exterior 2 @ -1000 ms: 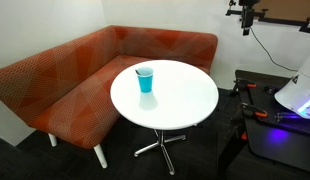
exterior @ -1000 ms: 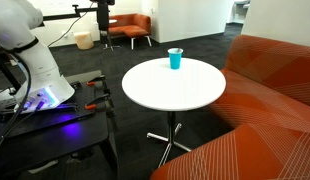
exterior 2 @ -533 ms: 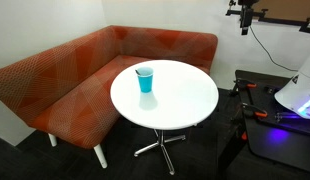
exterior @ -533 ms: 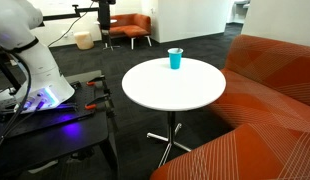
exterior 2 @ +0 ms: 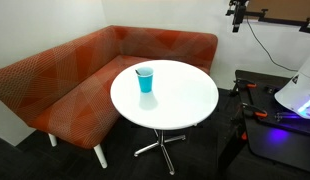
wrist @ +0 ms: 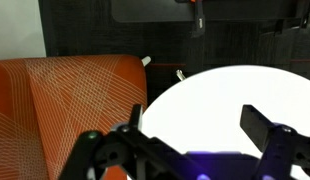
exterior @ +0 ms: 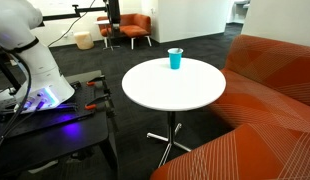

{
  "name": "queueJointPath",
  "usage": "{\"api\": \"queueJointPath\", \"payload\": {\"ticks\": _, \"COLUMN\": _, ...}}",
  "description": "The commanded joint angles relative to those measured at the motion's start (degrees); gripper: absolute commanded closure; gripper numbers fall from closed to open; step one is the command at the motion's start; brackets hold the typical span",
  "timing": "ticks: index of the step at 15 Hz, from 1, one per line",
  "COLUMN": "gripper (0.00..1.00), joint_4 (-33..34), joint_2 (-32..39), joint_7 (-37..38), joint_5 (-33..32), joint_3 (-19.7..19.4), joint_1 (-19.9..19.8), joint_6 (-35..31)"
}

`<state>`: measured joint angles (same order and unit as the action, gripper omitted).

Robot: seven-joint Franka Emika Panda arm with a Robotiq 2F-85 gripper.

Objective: Put the pen on the table

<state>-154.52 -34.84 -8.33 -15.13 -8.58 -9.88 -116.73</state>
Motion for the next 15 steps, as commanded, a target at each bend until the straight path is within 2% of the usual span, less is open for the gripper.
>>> {"api": "queueJointPath", "payload": {"ticks": 1, "gripper": 0.00, "joint_4": 1.96, "joint_2": 2.37, "joint_7": 2.71, "joint_5": 2.48, "joint_3": 0.39, "joint_1": 0.96, "joint_6": -3.94}}
{"api": "queueJointPath", "payload": {"ticks": 8, "gripper": 0.00, "joint_4": 3.07, "joint_2": 5.31, "joint_7": 6.77, "joint_5": 9.66, "joint_3": 2.09, "joint_1": 3.00, "joint_6": -13.49}}
{"api": "queueJointPath", "payload": {"ticks": 15, "gripper": 0.00, "joint_4": 6.52, "joint_2": 10.72, "joint_7": 16.31, "joint_5": 17.64, "joint_3": 5.89, "joint_1": 5.08, "joint_6": -18.70}}
